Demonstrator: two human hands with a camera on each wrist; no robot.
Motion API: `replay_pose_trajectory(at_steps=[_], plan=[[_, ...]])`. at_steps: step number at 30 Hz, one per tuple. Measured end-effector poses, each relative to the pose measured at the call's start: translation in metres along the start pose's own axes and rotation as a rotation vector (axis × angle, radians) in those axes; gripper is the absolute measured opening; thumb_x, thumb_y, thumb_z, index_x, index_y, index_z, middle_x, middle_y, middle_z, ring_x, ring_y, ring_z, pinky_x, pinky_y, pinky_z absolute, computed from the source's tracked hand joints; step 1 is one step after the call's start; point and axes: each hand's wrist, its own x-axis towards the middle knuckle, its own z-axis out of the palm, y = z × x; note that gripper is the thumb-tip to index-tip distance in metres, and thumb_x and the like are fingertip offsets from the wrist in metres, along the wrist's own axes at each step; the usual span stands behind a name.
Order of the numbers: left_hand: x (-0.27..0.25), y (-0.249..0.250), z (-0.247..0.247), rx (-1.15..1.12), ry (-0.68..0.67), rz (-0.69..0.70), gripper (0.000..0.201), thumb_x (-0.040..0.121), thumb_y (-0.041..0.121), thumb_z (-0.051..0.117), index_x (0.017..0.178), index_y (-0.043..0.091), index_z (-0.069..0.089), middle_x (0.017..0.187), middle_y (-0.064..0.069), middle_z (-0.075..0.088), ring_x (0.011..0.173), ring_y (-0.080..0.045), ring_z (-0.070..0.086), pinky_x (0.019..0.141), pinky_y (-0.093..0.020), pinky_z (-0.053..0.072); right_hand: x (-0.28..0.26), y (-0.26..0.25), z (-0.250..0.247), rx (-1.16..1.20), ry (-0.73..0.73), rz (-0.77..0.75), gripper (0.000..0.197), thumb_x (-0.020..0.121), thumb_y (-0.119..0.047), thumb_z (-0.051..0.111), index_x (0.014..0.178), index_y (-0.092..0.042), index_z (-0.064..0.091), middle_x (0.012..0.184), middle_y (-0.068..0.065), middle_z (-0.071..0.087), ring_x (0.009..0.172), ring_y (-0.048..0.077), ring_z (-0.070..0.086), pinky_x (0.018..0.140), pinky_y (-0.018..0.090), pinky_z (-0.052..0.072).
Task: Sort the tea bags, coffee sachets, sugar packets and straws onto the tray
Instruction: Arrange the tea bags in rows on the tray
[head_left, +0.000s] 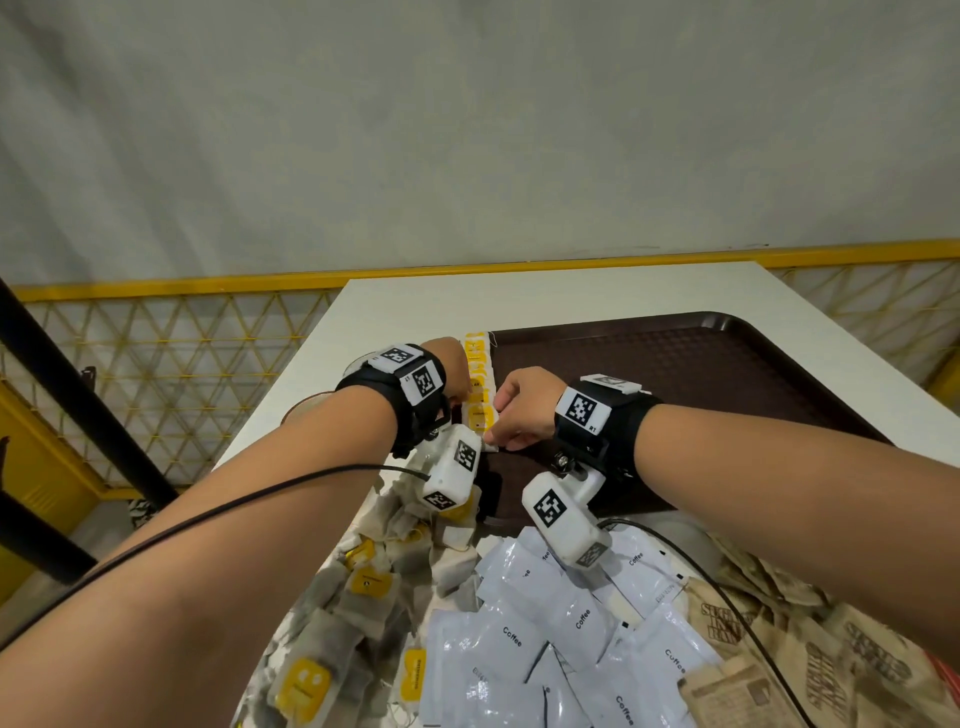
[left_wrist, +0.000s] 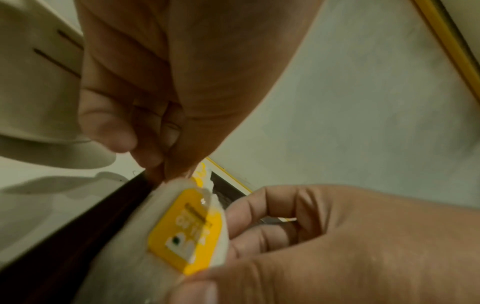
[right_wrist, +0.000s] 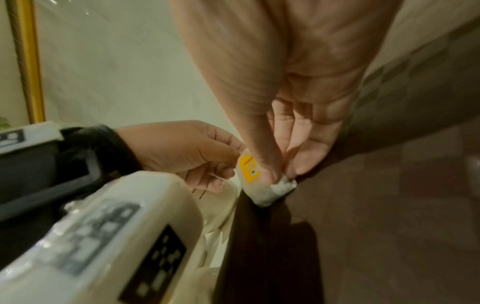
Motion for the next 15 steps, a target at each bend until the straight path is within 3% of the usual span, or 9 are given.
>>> replay_pose_trajectory(at_steps=[5,7,10,15], plan=[[-0.008,0.000,-0.001,-0.017,0.103,0.004,0.018,0.093,0.018,0.056,0.096,0.003,0.065,0.087,-0.014,0.065,0.076,-0.024,0.058,0.070,-0.031,0.051,-0.001,-0.002,-0.003,-0.062,0.014,-0.011,0.038,0.074,0.005,0.076,0.067,-0.011,0.043,0.068,0.014,0.052,0.060,0.023,0.059,0.068,0.038,0.058],[-0.014,-0.005,-0.004,-0.067,0.119,-0.001,0.020,0.093,0.014,0.055,0.095,0.000,0.068,0.089,-0.014,0.070,0.073,-0.025,0.062,0.072,-0.031,0.052,-0.002,-0.001,-0.006,-0.042,0.015,0.003,0.034,0.074,0.003,0.077,0.065,-0.010,0.046,0.065,0.012,0.054,0.061,0.021,0.059,0.066,0.036,0.058],[-0.022,-0.012,-0.004,-0.192,0.029,-0.025,0.018,0.088,0.006,0.058,0.095,-0.006,0.070,0.078,-0.015,0.067,0.064,-0.026,0.061,0.076,-0.035,0.056,-0.005,0.001,-0.007,-0.029,-0.035,-0.036,0.024,0.074,0.004,0.076,0.063,-0.007,0.058,0.071,0.016,0.061,0.070,0.024,0.063,0.075,0.037,0.058],[-0.030,-0.011,0.006,-0.222,-0.018,-0.032,0.023,0.084,0.012,0.067,0.099,-0.005,0.070,0.068,-0.009,0.061,0.063,-0.022,0.057,0.084,-0.038,0.057,-0.008,-0.002,0.002,-0.129,-0.150,-0.033,0.022,0.081,0.011,0.064,0.073,-0.009,0.067,0.079,0.010,0.064,0.079,0.020,0.062,0.075,0.031,0.056]])
